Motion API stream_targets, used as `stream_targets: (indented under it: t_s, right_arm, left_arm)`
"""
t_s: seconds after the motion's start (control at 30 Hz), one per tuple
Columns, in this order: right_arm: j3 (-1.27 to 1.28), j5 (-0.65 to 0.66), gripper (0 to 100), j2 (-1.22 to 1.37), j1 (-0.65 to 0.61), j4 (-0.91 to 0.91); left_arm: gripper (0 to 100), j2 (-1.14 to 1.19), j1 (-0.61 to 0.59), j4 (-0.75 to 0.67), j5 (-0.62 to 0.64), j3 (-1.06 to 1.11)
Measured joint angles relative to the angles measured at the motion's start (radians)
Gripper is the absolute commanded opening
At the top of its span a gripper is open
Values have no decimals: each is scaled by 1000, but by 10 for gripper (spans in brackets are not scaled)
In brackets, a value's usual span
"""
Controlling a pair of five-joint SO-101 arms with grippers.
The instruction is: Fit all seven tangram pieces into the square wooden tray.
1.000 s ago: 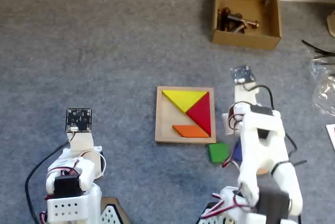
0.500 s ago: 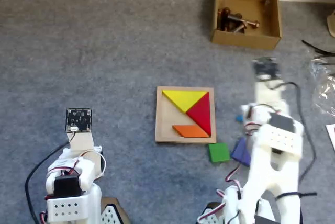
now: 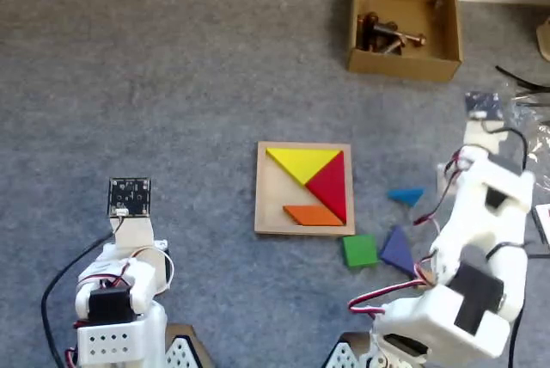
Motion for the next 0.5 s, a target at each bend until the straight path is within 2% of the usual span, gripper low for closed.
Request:
stream_targets:
  t_s: [0.23,0.4,0.5]
  right_arm:
    - [-238,15,139,5,2,187]
    - [-330,183,139,8,-34,318]
    - [-373,338,139,8,-77,419]
  left_arm:
    - [5,0,0,0,0,0]
    - [5,0,0,0,0,0]
    - [5,0,0,0,0,0]
